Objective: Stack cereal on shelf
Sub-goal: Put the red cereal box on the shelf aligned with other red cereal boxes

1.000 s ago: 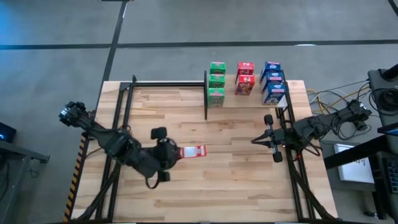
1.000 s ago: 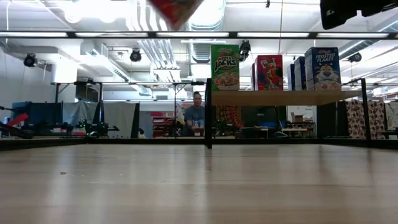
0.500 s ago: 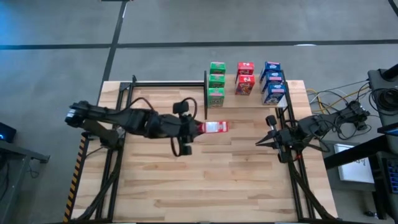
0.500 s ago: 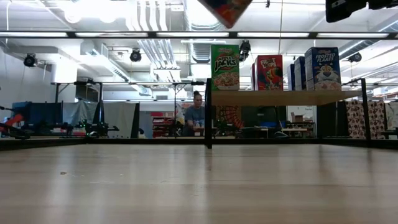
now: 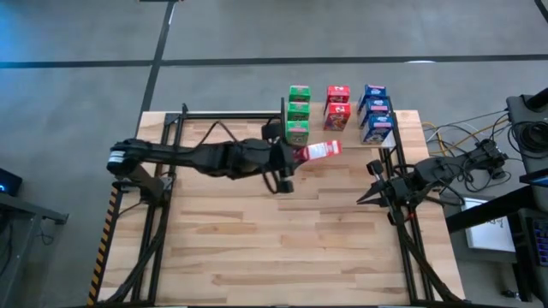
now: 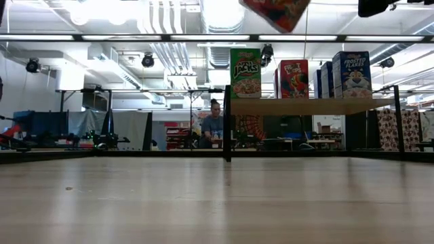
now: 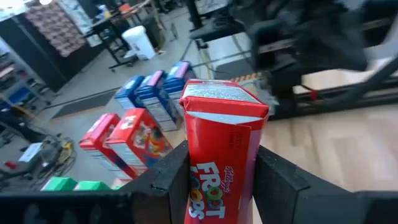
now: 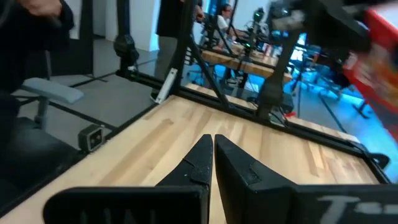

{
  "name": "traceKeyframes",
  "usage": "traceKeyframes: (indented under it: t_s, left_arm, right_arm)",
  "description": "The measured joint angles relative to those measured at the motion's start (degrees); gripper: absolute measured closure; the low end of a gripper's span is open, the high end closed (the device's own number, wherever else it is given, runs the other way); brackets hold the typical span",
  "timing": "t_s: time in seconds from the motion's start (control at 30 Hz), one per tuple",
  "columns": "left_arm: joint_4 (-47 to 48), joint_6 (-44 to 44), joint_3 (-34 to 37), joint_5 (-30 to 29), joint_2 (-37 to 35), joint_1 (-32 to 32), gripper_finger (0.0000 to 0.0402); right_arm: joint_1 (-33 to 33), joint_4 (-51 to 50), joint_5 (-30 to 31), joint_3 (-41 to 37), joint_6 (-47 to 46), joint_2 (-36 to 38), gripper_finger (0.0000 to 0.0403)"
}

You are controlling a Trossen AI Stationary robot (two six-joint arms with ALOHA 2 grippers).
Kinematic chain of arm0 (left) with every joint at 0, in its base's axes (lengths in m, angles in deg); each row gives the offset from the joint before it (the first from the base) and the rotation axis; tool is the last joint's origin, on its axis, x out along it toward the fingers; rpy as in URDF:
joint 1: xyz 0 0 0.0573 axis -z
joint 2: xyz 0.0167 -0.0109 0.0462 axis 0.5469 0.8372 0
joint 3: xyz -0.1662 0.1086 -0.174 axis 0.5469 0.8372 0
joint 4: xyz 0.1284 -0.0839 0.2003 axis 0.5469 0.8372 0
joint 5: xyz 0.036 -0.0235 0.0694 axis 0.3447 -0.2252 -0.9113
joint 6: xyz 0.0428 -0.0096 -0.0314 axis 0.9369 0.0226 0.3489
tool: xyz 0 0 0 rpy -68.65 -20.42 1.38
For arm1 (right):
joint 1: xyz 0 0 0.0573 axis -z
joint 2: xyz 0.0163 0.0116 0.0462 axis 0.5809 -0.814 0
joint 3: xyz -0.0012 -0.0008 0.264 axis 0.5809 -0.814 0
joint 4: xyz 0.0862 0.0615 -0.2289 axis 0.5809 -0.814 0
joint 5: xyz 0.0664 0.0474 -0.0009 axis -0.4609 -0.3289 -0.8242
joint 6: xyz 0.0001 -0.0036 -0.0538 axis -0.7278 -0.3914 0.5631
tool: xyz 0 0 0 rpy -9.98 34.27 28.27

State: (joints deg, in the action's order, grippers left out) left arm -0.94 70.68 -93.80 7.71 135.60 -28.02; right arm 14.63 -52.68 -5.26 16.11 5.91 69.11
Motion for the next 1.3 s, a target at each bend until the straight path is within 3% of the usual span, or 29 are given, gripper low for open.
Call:
traceKeyframes:
  t_s: [0.33,0.77,0.93,1.1,1.3]
  left_arm:
    - [-2.89,-0.09,-3.42,-0.01,5.75,-4.57,0.0274]
    - [20.57,-0.85,-28.93,1.53,19.83,-5.04,0.0274]
    - [25.28,-0.97,-36.84,1.63,25.19,-5.16,0.0274]
    - [27.33,-0.57,-41.06,1.64,28.12,-5.45,0.0273]
    - [27.21,-1.83,-41.24,1.62,29.43,-6.48,0.0273]
  right_arm:
    - [0.00,0.20,-0.80,0.00,0.84,0.01,0.0394]
    - [0.00,-0.26,-0.95,0.00,0.19,0.81,0.0394]
    - [0.00,-0.44,-0.95,0.00,0.20,0.74,0.0394]
    - [0.00,-0.46,-0.95,0.00,0.24,0.73,0.0394]
    - [0.00,-0.42,-0.95,0.00,0.31,0.70,0.0394]
